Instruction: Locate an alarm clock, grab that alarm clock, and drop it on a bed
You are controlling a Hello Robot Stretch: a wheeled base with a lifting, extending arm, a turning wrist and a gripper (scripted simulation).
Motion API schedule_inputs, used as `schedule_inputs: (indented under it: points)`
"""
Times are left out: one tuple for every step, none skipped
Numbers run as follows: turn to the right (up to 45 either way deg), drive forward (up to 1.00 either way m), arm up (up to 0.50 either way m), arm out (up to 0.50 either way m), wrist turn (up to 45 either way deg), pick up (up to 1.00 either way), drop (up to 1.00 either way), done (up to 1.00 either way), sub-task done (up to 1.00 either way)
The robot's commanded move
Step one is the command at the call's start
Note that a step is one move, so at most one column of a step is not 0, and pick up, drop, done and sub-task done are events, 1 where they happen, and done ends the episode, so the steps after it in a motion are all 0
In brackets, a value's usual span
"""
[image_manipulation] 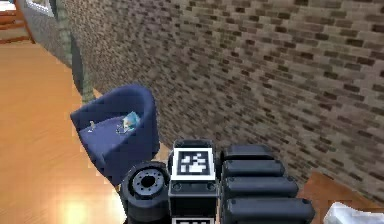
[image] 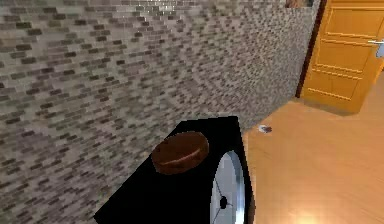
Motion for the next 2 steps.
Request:
schedule_inputs:
  points:
    - [36.0,0.0,0.0,0.0,0.0,0.0,0.0,0.0,0.0]
    - [0.0,0.85,0.0,0.0,0.0,0.0,0.0,0.0,0.0]
